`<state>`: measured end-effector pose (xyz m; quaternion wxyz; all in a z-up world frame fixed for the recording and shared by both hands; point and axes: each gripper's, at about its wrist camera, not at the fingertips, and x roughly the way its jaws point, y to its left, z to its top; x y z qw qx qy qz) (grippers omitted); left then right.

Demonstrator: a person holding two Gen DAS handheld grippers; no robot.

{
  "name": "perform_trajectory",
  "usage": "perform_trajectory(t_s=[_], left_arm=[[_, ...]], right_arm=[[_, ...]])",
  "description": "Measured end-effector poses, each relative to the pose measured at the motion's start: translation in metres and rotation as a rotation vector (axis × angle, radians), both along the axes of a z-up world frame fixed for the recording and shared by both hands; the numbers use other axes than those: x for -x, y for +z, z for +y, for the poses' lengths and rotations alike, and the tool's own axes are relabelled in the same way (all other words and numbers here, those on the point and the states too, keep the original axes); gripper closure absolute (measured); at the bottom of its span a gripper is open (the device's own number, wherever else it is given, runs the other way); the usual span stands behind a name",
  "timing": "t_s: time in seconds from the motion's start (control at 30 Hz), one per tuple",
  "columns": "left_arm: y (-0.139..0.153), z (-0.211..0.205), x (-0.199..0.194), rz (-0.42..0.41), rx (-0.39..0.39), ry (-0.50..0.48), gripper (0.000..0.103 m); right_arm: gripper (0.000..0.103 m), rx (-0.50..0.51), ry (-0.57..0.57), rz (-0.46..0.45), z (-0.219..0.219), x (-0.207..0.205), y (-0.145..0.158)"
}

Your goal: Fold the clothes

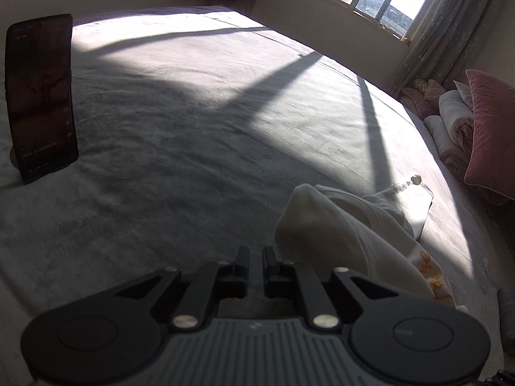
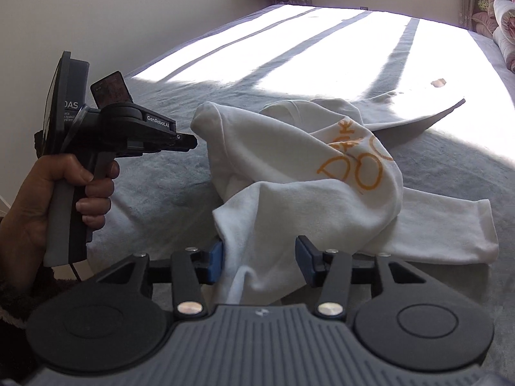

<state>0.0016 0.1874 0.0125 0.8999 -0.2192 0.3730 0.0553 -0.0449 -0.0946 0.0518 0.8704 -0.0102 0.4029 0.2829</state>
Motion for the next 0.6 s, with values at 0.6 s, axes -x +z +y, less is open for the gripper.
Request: perform_trajectory(t_s=[0.6], left_arm=[[-0.003, 0.01, -0.005, -0.046, 0.238, -0.032, 0.049]], right_arm=[[0.039, -0.031, 0.019, -0.057, -0.023, -0.052, 0.052]])
